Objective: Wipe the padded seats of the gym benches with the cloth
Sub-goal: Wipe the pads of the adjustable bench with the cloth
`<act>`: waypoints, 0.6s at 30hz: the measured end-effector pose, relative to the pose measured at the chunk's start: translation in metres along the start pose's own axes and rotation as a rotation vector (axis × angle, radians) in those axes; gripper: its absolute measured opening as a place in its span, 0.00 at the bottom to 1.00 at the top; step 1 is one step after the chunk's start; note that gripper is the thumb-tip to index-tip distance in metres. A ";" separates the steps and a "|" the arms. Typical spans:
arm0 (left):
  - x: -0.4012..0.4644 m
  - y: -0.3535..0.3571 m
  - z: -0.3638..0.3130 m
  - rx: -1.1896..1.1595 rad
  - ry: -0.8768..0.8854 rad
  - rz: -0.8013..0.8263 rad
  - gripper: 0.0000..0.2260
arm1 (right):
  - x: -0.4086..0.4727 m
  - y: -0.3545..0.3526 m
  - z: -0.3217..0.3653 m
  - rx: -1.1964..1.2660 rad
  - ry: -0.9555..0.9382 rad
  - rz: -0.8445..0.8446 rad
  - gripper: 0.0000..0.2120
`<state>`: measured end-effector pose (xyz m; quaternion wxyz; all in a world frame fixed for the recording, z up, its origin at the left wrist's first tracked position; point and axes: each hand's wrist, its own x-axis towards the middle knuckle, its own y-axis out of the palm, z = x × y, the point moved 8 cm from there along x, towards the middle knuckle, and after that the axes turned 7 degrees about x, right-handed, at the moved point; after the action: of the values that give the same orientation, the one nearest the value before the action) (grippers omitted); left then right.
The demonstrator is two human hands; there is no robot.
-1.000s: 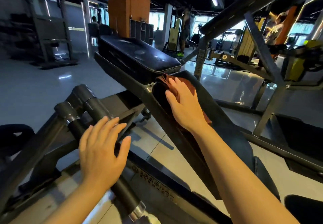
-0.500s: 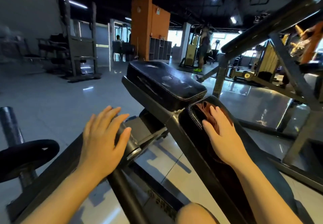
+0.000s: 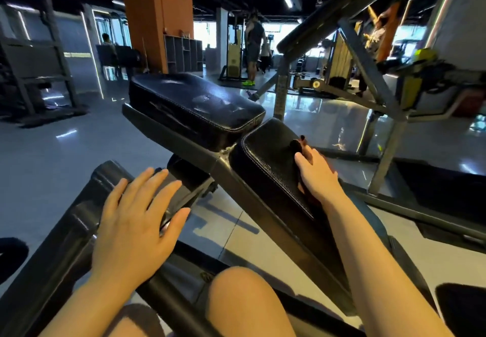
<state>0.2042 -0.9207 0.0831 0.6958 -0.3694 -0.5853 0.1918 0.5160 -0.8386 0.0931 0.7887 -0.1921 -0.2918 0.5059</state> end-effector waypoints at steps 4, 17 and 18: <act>0.001 0.000 -0.003 0.027 0.023 0.031 0.30 | -0.004 0.026 0.086 -0.030 -0.328 0.118 0.22; -0.019 0.012 -0.073 -0.137 0.100 0.022 0.27 | -0.081 -0.054 -0.155 0.207 0.282 -0.001 0.19; -0.019 0.011 -0.073 -0.143 0.104 0.021 0.27 | -0.087 -0.056 -0.169 0.250 0.315 -0.022 0.20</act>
<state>0.2710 -0.9481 0.0591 0.6951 -0.4336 -0.5567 0.1374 0.6375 -0.9426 -0.0242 0.8477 -0.1662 -0.1016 0.4934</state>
